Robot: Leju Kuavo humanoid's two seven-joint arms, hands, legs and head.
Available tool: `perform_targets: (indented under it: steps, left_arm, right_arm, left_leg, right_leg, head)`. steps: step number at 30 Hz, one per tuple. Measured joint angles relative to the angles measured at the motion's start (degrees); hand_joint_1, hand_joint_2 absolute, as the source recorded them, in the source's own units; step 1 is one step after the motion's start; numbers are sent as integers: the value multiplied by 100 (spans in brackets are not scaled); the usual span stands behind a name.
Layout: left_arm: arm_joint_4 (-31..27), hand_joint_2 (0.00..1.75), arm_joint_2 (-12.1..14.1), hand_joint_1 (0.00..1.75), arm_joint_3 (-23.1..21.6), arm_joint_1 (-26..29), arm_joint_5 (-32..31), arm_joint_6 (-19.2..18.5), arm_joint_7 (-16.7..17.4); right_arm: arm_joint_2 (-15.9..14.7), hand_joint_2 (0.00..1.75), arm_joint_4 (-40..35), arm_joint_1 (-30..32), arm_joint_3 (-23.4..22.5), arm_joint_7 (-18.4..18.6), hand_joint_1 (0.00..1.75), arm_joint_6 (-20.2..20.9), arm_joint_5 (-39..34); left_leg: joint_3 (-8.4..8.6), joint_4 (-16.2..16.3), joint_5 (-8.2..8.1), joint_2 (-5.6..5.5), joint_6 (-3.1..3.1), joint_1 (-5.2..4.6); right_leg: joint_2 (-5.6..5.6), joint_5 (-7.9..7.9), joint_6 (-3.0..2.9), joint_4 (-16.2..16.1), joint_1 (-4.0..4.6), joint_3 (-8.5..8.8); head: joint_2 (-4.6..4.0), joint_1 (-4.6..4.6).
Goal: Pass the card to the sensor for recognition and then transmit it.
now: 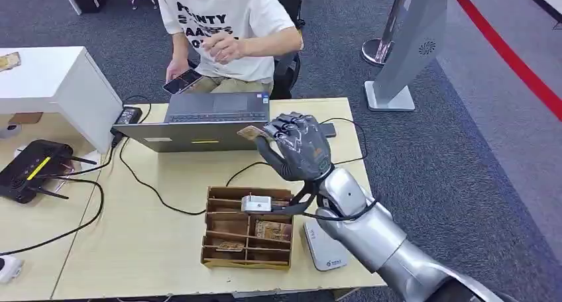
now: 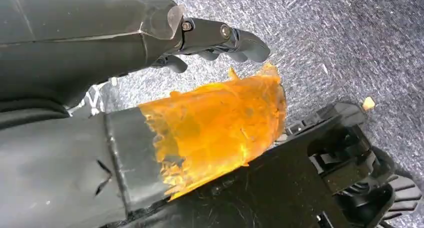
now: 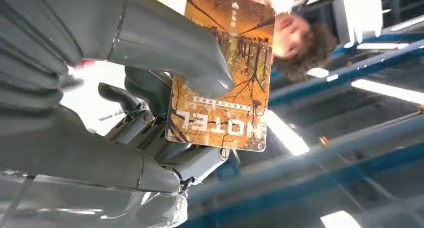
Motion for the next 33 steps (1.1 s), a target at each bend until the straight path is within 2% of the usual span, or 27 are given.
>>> perform_targets:
  steps: [4,6,7,10,16,17,25,33]
  left_arm:
    - [0,0,0,0,2,26,142,94,-39]
    - [0,0,2,0,2,54,223,142,-61]
    - [0,0,4,0,4,75,262,170,-77]
    - [0,0,13,0,22,135,380,254,-127]
    - [0,0,50,0,59,210,514,332,-207]
    - [0,0,57,0,65,224,542,352,-225]
    - [0,0,90,0,111,299,616,398,-282]
    - [0,0,101,0,205,418,728,524,-511]
  right_arm:
    - [15,175,-466,327,-83,-280,175,468,-1141]
    - [35,175,-717,489,-166,-411,175,853,-1911]
    - [48,175,-844,582,-217,-483,175,1109,-2454]
    - [74,175,-1287,909,-494,-597,175,2237,-4674]
    - [44,175,-1676,1301,-1042,-601,175,3402,-6749]
    - [11,175,-1707,1369,-1134,-601,175,3494,-6960]
    - [-278,175,-1761,1723,-1543,-706,175,3674,-7186]
    - [-662,175,-1746,2262,-1923,-927,175,3514,-6664]
  left_leg:
    - [-1,0,-1,0,0,0]
    - [-1,0,-1,0,-1,0]
    - [0,0,-1,0,-1,0]
    - [-3,0,-1,-5,-1,1]
    - [-1,0,-1,-4,-1,0]
    - [-1,0,-1,-4,-1,0]
    - [-1,0,-3,-2,0,-4]
    - [-3,0,-4,-4,1,-2]
  right_leg:
    - [0,-1,0,0,0,0]
    - [0,-2,1,0,0,0]
    - [0,-2,1,-1,0,-1]
    - [-4,-4,3,-1,0,-1]
    - [-3,-4,4,-2,-1,-1]
    - [-3,-4,4,-2,-1,0]
    - [0,-4,4,-4,-1,-2]
    - [-4,-6,6,-4,-2,-1]
  head:
    - [0,0]
    - [0,0]
    - [0,-2]
    - [0,2]
    - [0,-2]
    - [0,-2]
    - [0,-2]
    - [0,0]
